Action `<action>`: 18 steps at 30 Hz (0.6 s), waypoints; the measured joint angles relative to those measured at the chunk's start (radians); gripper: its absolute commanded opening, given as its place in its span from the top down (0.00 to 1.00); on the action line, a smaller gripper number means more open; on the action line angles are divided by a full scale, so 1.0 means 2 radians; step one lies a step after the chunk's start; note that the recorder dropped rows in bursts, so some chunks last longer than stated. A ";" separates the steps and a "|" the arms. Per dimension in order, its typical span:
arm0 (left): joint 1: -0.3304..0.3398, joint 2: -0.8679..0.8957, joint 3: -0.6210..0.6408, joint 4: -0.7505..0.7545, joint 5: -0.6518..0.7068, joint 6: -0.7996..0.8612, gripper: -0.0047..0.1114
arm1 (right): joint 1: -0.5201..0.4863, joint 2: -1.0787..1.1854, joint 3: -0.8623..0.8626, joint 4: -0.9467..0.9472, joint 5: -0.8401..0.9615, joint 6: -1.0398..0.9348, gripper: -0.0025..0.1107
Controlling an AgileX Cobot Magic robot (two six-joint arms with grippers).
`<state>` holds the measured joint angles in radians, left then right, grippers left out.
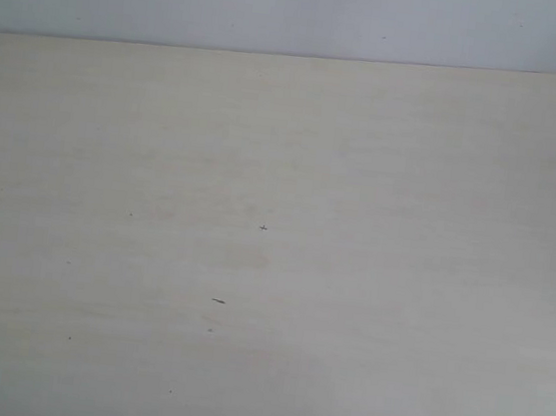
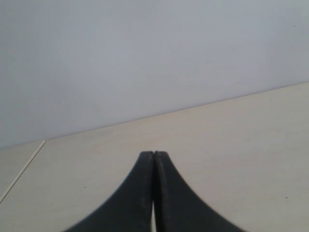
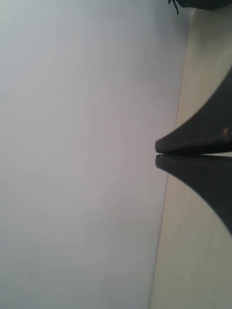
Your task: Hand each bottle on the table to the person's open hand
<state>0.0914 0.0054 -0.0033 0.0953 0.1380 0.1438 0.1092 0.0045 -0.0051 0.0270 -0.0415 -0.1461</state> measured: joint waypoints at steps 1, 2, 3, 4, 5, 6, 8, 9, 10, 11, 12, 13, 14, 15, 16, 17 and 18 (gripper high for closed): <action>-0.001 0.000 0.000 0.000 0.000 0.000 0.96 | 0.000 0.000 0.000 0.000 0.000 0.000 0.98; -0.001 0.000 0.000 0.000 0.000 0.000 0.96 | 0.000 0.000 0.000 0.000 0.000 0.000 0.98; -0.001 0.000 0.000 0.000 0.000 0.000 0.96 | 0.000 0.000 0.000 0.000 0.000 0.000 0.98; -0.001 0.000 0.000 0.000 0.000 0.000 0.96 | 0.000 0.000 0.000 0.000 0.000 0.000 0.98; -0.001 0.000 0.000 0.000 0.000 0.000 0.96 | 0.000 0.000 0.000 0.000 0.000 0.000 0.98; -0.001 0.000 0.000 0.000 0.000 0.000 0.96 | 0.000 0.000 0.000 0.000 0.000 0.000 0.98; -0.001 0.000 0.000 0.000 0.000 0.000 0.96 | 0.000 0.000 0.000 0.000 0.000 0.003 0.98; -0.001 0.000 0.000 0.000 0.000 0.000 0.96 | 0.000 0.000 0.000 0.000 0.000 0.005 0.98; -0.001 0.000 0.000 0.000 0.000 0.000 0.96 | 0.000 0.000 0.000 0.001 0.000 0.006 0.98; -0.001 0.000 0.000 0.000 0.000 0.000 0.96 | 0.000 0.000 0.000 0.002 0.000 0.006 0.98; -0.001 0.000 0.000 0.000 0.000 0.000 0.96 | 0.000 0.000 0.000 0.002 0.000 0.006 0.98; -0.001 0.000 0.000 0.000 0.000 0.000 0.96 | 0.000 0.000 0.000 0.002 0.000 0.006 0.98; -0.001 0.000 0.000 0.000 0.000 0.000 0.96 | 0.000 0.000 0.000 0.002 0.000 0.006 0.98; -0.001 0.000 0.000 0.000 0.000 0.000 0.96 | 0.000 0.000 0.000 0.002 0.000 0.006 0.98; -0.001 0.000 0.000 0.000 0.000 0.000 0.96 | 0.000 0.000 0.000 0.002 0.000 0.006 0.98; -0.001 0.000 0.000 0.000 0.000 0.000 0.96 | 0.000 0.000 0.000 0.002 0.000 0.006 0.98; -0.001 0.000 0.000 0.000 0.000 0.000 0.96 | 0.000 0.000 0.000 0.002 0.000 0.006 0.98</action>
<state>0.0901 0.0054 -0.0033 0.0953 0.1380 0.1438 0.1092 0.0045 -0.0051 0.0310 -0.0415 -0.1342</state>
